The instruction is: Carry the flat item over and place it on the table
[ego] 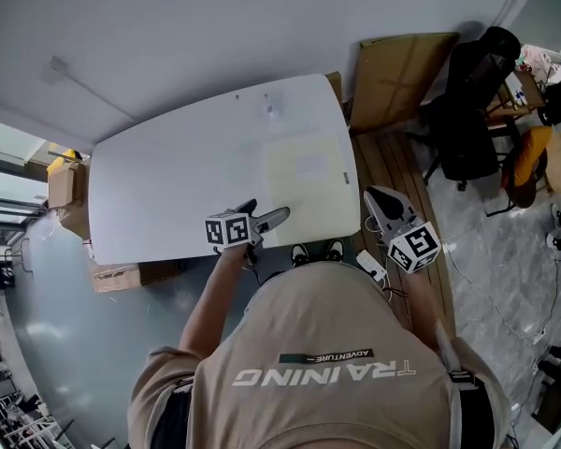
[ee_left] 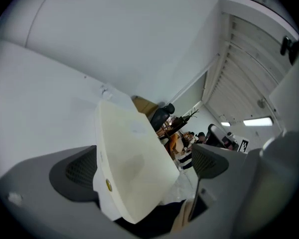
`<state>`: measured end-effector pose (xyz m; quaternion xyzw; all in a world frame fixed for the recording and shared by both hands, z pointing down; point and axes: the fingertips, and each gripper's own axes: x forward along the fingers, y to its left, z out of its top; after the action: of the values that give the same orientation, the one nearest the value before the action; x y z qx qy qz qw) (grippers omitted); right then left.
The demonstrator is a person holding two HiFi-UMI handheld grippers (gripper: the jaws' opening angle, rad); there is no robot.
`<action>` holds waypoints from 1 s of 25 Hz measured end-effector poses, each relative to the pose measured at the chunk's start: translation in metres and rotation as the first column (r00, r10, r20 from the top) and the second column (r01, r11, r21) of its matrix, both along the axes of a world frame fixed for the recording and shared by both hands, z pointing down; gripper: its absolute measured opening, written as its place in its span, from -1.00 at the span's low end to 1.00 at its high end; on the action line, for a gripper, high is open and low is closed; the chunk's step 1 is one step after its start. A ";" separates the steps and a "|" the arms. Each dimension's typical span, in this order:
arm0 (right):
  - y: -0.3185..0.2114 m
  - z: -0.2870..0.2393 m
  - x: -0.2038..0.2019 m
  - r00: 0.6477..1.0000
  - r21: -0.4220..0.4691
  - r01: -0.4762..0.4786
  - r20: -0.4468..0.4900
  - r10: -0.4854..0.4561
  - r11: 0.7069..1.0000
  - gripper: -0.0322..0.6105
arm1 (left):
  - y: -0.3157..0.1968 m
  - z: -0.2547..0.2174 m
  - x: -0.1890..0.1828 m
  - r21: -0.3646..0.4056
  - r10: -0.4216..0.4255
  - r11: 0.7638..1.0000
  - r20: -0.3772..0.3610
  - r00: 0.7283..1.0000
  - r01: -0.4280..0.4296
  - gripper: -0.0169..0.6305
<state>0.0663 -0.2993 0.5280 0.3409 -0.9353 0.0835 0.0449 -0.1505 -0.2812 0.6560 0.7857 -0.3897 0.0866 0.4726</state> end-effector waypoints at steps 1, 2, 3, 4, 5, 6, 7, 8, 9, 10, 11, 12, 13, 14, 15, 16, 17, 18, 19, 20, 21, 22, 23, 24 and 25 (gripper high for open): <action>-0.001 -0.001 -0.001 1.000 0.003 0.001 -0.005 -0.001 1.000 -0.86 | -0.003 -0.009 -0.005 0.054 -0.001 0.999 0.038 0.999 -0.001 0.82; -0.003 -0.004 -0.002 1.000 0.008 0.002 -0.010 -0.002 1.000 -0.86 | -0.006 -0.020 -0.009 0.111 -0.010 0.994 0.078 0.997 0.001 0.82; -0.005 -0.007 -0.004 1.000 0.016 0.005 -0.016 -0.005 1.000 -0.86 | -0.012 -0.034 -0.014 0.180 -0.027 0.984 0.121 0.992 0.005 0.82; -0.008 -0.011 -0.007 1.000 0.026 0.008 -0.021 -0.008 1.000 -0.86 | -0.019 -0.050 -0.019 0.262 -0.056 0.965 0.171 0.984 0.009 0.82; -0.011 -0.016 -0.009 1.000 0.037 0.011 -0.025 -0.010 0.999 -0.86 | -0.026 -0.066 -0.025 0.351 -0.093 0.936 0.227 0.970 0.007 0.82; -0.014 -0.019 -0.012 0.999 0.049 0.013 -0.031 -0.011 0.999 -0.86 | -0.033 -0.083 -0.031 0.434 -0.135 0.901 0.280 0.951 0.000 0.82; -0.015 -0.023 -0.015 0.999 0.059 0.014 -0.039 -0.012 0.998 -0.86 | -0.038 -0.098 -0.036 0.503 -0.177 0.864 0.321 0.931 -0.009 0.82; -0.017 -0.026 -0.017 0.999 0.069 0.015 -0.050 -0.012 0.997 -0.86 | -0.042 -0.113 -0.040 0.561 -0.216 0.828 0.345 0.913 -0.016 0.82; -0.018 -0.029 -0.020 0.998 0.079 0.018 -0.062 -0.013 0.997 -0.86 | -0.045 -0.129 -0.043 0.612 -0.253 0.791 0.356 0.900 -0.020 0.82; -0.020 -0.033 -0.024 0.997 0.088 0.021 -0.077 -0.014 0.996 -0.86 | -0.048 -0.146 -0.045 0.660 -0.288 0.751 0.359 0.888 -0.024 0.82; -0.022 -0.037 -0.028 0.996 0.099 0.025 -0.089 -0.016 0.995 -0.86 | -0.050 -0.163 -0.047 0.704 -0.322 0.710 0.359 0.876 -0.028 0.82; -0.024 -0.043 -0.031 0.995 0.112 0.029 -0.098 -0.018 0.993 -0.86 | -0.053 -0.179 -0.050 0.739 -0.355 0.673 0.364 0.861 -0.034 0.82; -0.027 -0.048 -0.035 0.995 0.125 0.033 -0.101 -0.021 0.992 -0.86 | -0.056 -0.191 -0.052 0.761 -0.381 0.648 0.376 0.845 -0.046 0.82; -0.029 -0.054 -0.038 0.995 0.136 0.036 -0.100 -0.022 0.990 -0.86 | -0.060 -0.199 -0.054 0.769 -0.397 0.636 0.392 0.830 -0.058 0.82; -0.031 -0.059 -0.041 0.995 0.146 0.037 -0.098 -0.023 0.989 -0.86 | -0.064 -0.205 -0.055 0.767 -0.404 0.638 0.404 0.821 -0.063 0.81; -0.033 -0.064 -0.044 0.995 0.153 0.040 -0.095 -0.025 0.987 -0.86 | -0.068 -0.208 -0.056 0.758 -0.404 0.650 0.409 0.818 -0.059 0.81; -0.033 -0.069 -0.046 0.995 0.157 0.043 -0.090 -0.029 0.987 -0.86 | -0.071 -0.211 -0.056 0.749 -0.402 0.661 0.407 0.820 -0.047 0.81; -0.034 -0.074 -0.048 0.996 0.158 0.045 -0.084 -0.032 0.986 -0.86 | -0.074 -0.215 -0.058 0.746 -0.406 0.665 0.399 0.822 -0.034 0.80; -0.034 -0.080 -0.049 0.997 0.158 0.047 -0.074 -0.036 0.986 -0.86 | -0.074 -0.221 -0.061 0.755 -0.421 0.655 0.390 0.819 -0.023 0.76; -0.035 -0.086 -0.050 0.997 0.158 0.049 -0.063 -0.039 0.986 -0.86 | -0.073 -0.230 -0.064 0.777 -0.450 0.630 0.384 0.806 -0.018 0.53; -0.035 -0.093 -0.050 0.998 0.162 0.049 -0.057 -0.040 0.986 -0.86 | -0.070 -0.242 -0.069 0.808 -0.494 0.590 0.377 0.783 -0.017 -0.02; -0.036 -0.100 -0.050 0.998 0.167 0.048 -0.053 -0.039 0.985 -0.86 | -0.066 -0.253 -0.073 0.837 -0.540 0.547 0.371 0.755 -0.020 -0.77; -0.037 -0.108 -0.050 0.998 0.174 0.046 -0.051 -0.037 0.984 -0.86 | -0.063 -0.263 -0.075 0.855 -0.572 0.518 0.370 0.732 -0.027 -0.93; -0.039 -0.116 -0.049 0.998 0.184 0.041 -0.048 -0.033 0.982 -0.86 | -0.062 -0.269 -0.075 0.861 -0.585 0.507 0.373 0.720 -0.035 -0.93; -0.040 -0.126 -0.047 0.999 0.200 0.032 -0.044 -0.024 0.979 -0.86 | -0.063 -0.272 -0.075 0.860 -0.586 0.509 0.376 0.717 -0.035 -0.93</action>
<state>0.0190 -0.3391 0.4022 0.3321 -0.9426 -0.0188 0.0310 -0.2256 -0.3438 0.3836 0.7536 -0.6456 0.0698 -0.1016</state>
